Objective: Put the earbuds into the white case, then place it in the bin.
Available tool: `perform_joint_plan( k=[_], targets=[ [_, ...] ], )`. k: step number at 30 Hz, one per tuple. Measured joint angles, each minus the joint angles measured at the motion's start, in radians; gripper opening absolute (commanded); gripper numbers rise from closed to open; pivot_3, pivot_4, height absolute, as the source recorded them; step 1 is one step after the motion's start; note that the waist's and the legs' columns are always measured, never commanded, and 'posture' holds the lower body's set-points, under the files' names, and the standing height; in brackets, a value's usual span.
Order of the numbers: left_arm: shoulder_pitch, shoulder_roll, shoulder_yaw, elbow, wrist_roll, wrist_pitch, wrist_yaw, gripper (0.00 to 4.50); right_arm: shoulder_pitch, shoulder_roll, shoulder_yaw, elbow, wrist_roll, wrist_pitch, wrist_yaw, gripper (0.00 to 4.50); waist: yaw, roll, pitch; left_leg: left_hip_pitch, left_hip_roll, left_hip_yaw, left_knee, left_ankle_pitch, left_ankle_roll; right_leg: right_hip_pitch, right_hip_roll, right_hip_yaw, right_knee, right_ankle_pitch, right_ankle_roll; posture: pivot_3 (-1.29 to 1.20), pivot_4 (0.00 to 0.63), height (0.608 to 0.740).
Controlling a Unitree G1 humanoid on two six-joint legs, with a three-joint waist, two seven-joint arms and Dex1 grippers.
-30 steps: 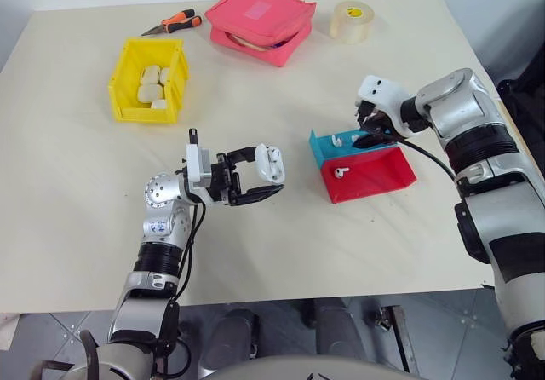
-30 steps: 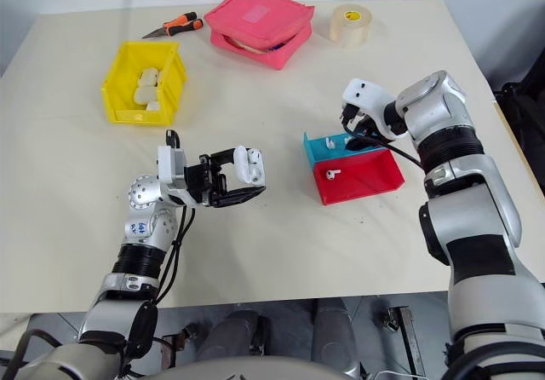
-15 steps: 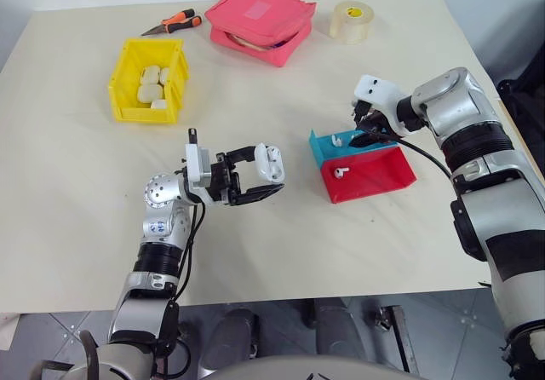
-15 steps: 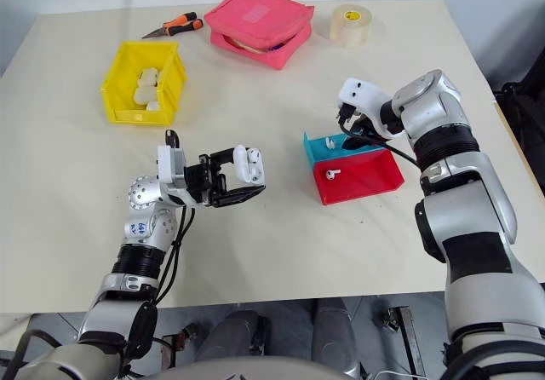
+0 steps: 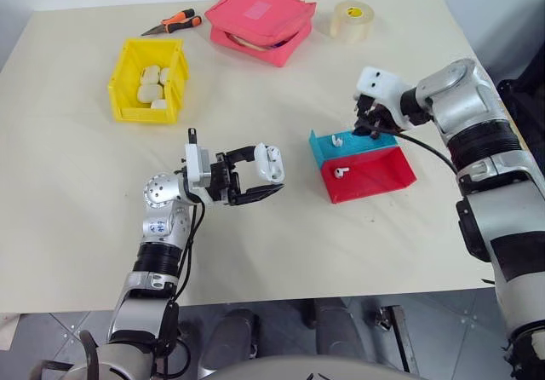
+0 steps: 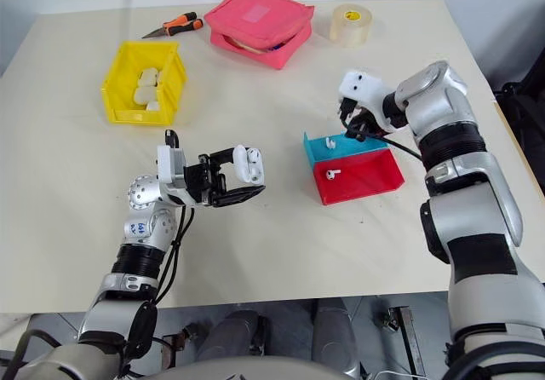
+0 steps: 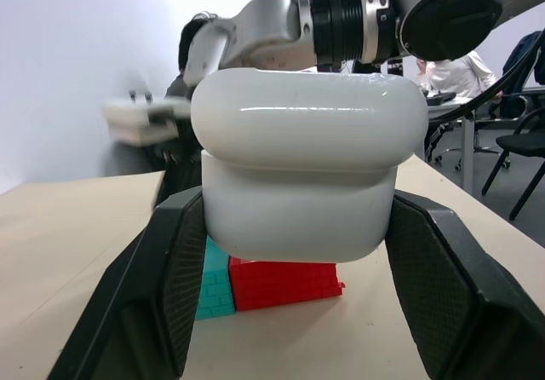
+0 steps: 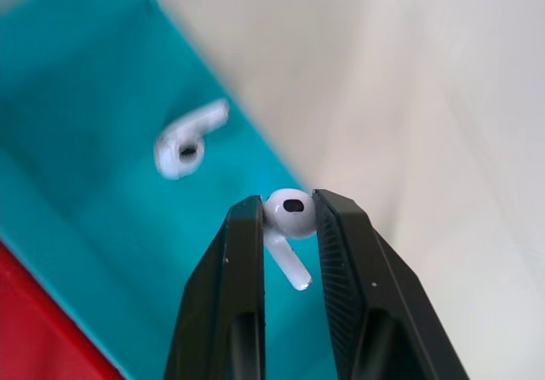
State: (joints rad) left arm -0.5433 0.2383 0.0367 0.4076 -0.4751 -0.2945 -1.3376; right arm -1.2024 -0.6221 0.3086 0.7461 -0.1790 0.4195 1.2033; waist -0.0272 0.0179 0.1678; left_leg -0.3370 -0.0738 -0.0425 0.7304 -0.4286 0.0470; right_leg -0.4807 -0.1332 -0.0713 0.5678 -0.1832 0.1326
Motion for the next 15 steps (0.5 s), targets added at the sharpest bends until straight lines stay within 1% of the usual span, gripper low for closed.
perform_joint_plan(
  k=[2, 4, 5, 7, 9, 10, 11, 13, 15],
  targets=[
    [-0.010, -0.001, -0.006, 0.007, 0.000, 0.001, -0.019, 2.78, 0.081, -0.041, -0.062, -0.219, 0.054, 0.125, 0.016, 0.49, 0.005, 0.000, 0.000, -0.001, 0.000, -0.002, 0.001, 0.000, 0.000, 0.000, 0.000, -0.002, 0.000, 0.000, 0.000, 0.00, 0.150, 0.740],
    [-0.025, -0.001, -0.008, 0.020, -0.001, 0.001, -0.035, 2.78, 0.150, -0.059, -0.117, -0.395, 0.108, 0.239, 0.019, 0.49, 0.007, 0.000, 0.000, -0.002, -0.001, -0.001, 0.002, 0.000, 0.000, 0.000, -0.001, -0.003, 0.000, 0.000, 0.000, 0.00, 0.150, 0.740],
    [-0.034, -0.002, -0.008, 0.034, -0.002, 0.002, -0.042, 2.78, 0.191, -0.060, -0.152, -0.489, 0.146, 0.295, 0.014, 0.49, 0.007, 0.000, 0.000, -0.002, 0.000, -0.001, 0.003, 0.000, 0.000, 0.001, -0.001, -0.003, 0.000, 0.000, 0.000, 0.00, 0.150, 0.740],
    [-0.052, -0.008, -0.011, 0.050, -0.002, 0.003, -0.058, 2.78, 0.290, -0.054, -0.240, -0.719, 0.239, 0.468, -0.007, 0.49, 0.014, 0.000, 0.000, -0.002, 0.000, -0.002, 0.003, 0.000, 0.000, 0.000, -0.001, -0.004, 0.001, 0.000, 0.000, 0.00, 0.150, 0.740],
    [-0.074, -0.013, -0.012, 0.082, -0.002, 0.004, -0.074, 2.78, 0.358, -0.033, -0.317, -0.914, 0.337, 0.633, -0.030, 0.49, 0.024, 0.000, 0.000, -0.002, 0.000, -0.002, 0.003, 0.000, 0.000, 0.000, -0.001, -0.003, 0.001, 0.000, 0.000, 0.00, 0.150, 0.740],
    [-0.084, -0.020, -0.013, 0.094, -0.002, 0.004, -0.083, 2.78, 0.396, 0.006, -0.387, -1.031, 0.400, 0.743, -0.051, 0.49, 0.026, 0.000, 0.000, -0.002, 0.000, -0.002, 0.003, 0.000, 0.000, 0.000, -0.001, -0.003, 0.001, 0.000, 0.000, 0.00, 0.150, 0.740],
    [-0.092, -0.023, -0.013, 0.109, -0.002, 0.003, -0.089, 2.78, 0.414, 0.049, -0.439, -1.108, 0.446, 0.811, -0.064, 0.49, 0.028, 0.000, 0.000, -0.001, 0.000, -0.002, 0.004, 0.000, -0.001, 0.001, 0.000, -0.004, 0.001, 0.000, -0.001, 0.00, 0.150, 0.740],
    [-0.119, -0.032, -0.014, 0.149, -0.002, 0.002, -0.103, 2.78, 0.462, 0.162, -0.566, -1.290, 0.551, 0.974, -0.098, 0.49, 0.031, 0.000, 0.000, -0.001, 0.000, -0.002, 0.004, 0.000, -0.001, 0.001, 0.000, -0.003, 0.002, 0.000, -0.001, 0.00, 0.150, 0.740],
    [-0.132, -0.034, -0.014, 0.167, -0.002, 0.001, -0.114, 2.78, 0.477, 0.245, -0.628, -1.388, 0.611, 1.076, -0.136, 0.49, 0.031, 0.000, 0.000, 0.000, -0.001, -0.002, 0.004, 0.000, -0.001, 0.001, -0.001, -0.002, 0.003, 0.001, -0.001, 0.00, 0.150, 0.740]
  ],
)
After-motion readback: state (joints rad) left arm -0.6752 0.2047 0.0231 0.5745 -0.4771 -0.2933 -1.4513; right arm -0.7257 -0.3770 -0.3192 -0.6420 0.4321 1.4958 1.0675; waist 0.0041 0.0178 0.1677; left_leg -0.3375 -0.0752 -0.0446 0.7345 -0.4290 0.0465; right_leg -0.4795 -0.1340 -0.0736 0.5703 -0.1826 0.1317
